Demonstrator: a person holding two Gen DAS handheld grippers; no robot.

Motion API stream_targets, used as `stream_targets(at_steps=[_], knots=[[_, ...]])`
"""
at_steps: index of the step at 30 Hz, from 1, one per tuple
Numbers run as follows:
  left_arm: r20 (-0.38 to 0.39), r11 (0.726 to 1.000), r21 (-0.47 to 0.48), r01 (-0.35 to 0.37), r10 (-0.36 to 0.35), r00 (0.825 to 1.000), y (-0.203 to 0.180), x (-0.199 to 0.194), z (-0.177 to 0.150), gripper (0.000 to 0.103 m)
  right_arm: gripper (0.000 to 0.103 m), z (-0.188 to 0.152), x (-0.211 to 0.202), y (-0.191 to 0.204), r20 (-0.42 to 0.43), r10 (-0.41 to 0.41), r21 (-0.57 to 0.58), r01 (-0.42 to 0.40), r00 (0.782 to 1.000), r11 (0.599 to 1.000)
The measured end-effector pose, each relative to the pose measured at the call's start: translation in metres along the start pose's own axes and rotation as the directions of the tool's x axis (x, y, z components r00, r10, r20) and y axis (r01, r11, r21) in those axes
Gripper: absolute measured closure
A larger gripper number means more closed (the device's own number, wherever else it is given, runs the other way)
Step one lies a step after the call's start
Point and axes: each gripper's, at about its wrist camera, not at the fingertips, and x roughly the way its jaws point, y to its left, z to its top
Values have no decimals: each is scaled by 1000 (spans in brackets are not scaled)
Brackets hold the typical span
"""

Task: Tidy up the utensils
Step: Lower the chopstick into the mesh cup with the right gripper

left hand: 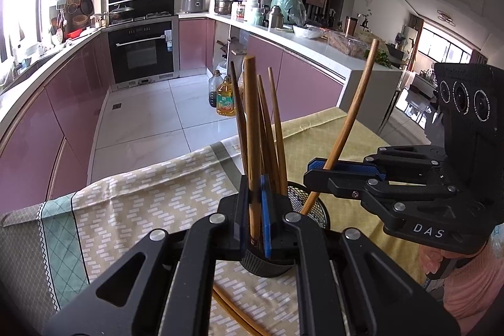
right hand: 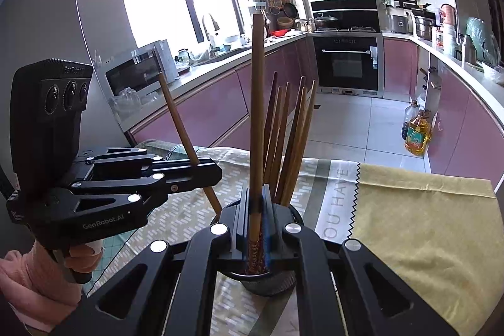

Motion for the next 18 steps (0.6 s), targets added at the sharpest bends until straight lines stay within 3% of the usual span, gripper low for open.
stream_targets(at_steps=[18], knots=[[-8, 1000, 3, -4, 4, 1000, 3, 11, 2, 95, 97, -1, 19, 0, -47, 4, 3, -4, 999, 1000]])
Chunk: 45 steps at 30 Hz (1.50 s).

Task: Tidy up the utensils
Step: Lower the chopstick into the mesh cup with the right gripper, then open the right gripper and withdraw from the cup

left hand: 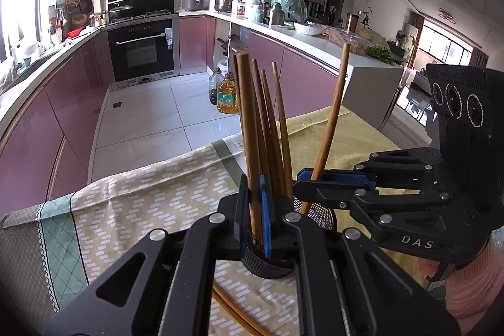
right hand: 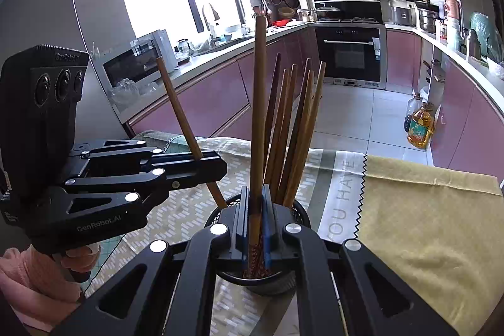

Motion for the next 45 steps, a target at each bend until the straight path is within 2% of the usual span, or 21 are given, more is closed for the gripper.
stream_targets(at_steps=[27, 45], knots=[[-21, 1000, -21, -17, 17, 1000, 15, 31, 4, 95, 96, 1, 23, -9, -34, -2, 39, 4, 999, 999], [-37, 999, -35, -20, 19, 999, 18, 43, -2, 92, 95, 1, 22, -13, -30, -26, 50, 28, 999, 998]])
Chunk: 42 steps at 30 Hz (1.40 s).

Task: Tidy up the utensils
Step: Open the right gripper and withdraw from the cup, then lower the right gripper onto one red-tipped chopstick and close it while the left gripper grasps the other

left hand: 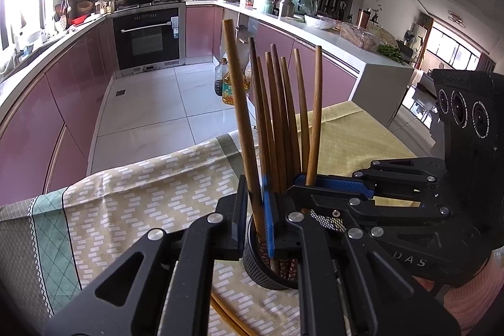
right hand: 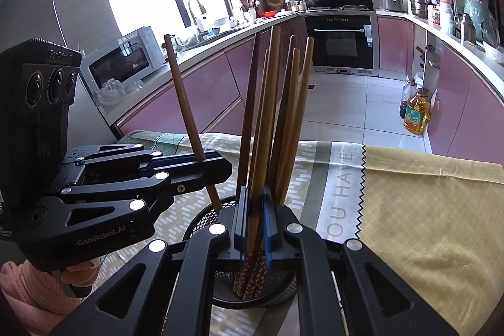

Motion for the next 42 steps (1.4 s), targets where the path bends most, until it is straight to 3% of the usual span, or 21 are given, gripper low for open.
stream_targets(at_steps=[14, 17, 26, 28, 31, 34, 42], knots=[[26, 1000, -12, -3, 4, 1000, 1, -7, -4, 86, 95, -3, -11, 2, 26, 5, 7, -5, 1000, 1000], [41, 1000, -10, -15, 15, 999, 1, -12, -10, 81, 87, -5, -16, 3, 35, 13, 5, -13, 999, 1000], [121, 997, -47, -61, 66, 990, 14, -50, -36, 58, 76, -18, -45, 20, 70, 72, -39, -70, 995, 997], [126, 994, -62, -85, 93, 988, 20, -57, -43, 41, 72, -23, -49, 28, 66, 98, -61, -94, 993, 994], [123, 986, -99, -131, 142, 982, 33, -68, -58, 33, 62, -33, -52, 41, 46, 134, -98, -129, 990, 987], [97, 978, -120, -170, 182, 978, 45, -72, -75, 22, 60, -47, -44, 52, 2, 145, -118, -144, 989, 983], [19, 965, -121, -233, 237, 971, 53, -68, -119, 18, 57, -89, 14, 64, -171, 129, -68, -143, 977, 987]])
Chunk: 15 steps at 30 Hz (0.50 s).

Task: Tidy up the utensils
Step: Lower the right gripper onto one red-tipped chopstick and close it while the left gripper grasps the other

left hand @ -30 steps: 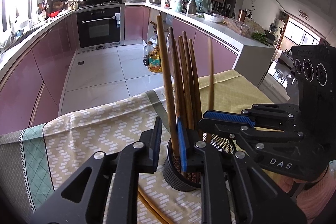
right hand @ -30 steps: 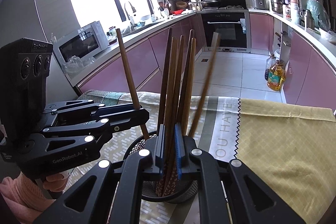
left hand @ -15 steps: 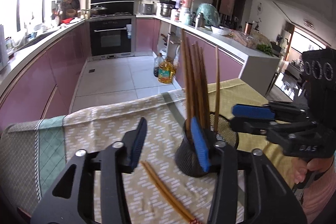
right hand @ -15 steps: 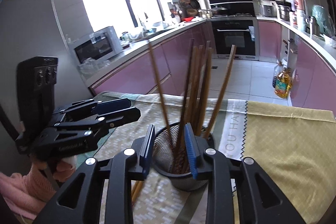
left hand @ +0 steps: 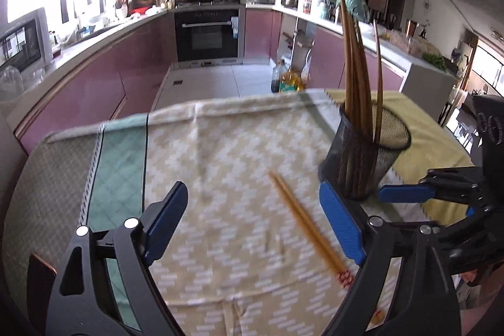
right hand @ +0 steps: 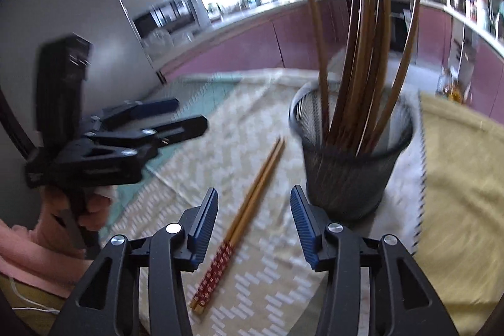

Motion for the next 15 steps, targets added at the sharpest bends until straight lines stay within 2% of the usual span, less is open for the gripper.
stream_targets(at_steps=[7, 15], knots=[[-71, 1000, -29, 12, -14, 997, 0, 10, -26, 19, 61, -14, 23, 5, -48, -26, 37, 28, 999, 999], [-98, 1000, -28, 12, -15, 995, -4, 14, -41, 20, 65, -19, 31, 12, -58, -75, 39, 77, 996, 996]])
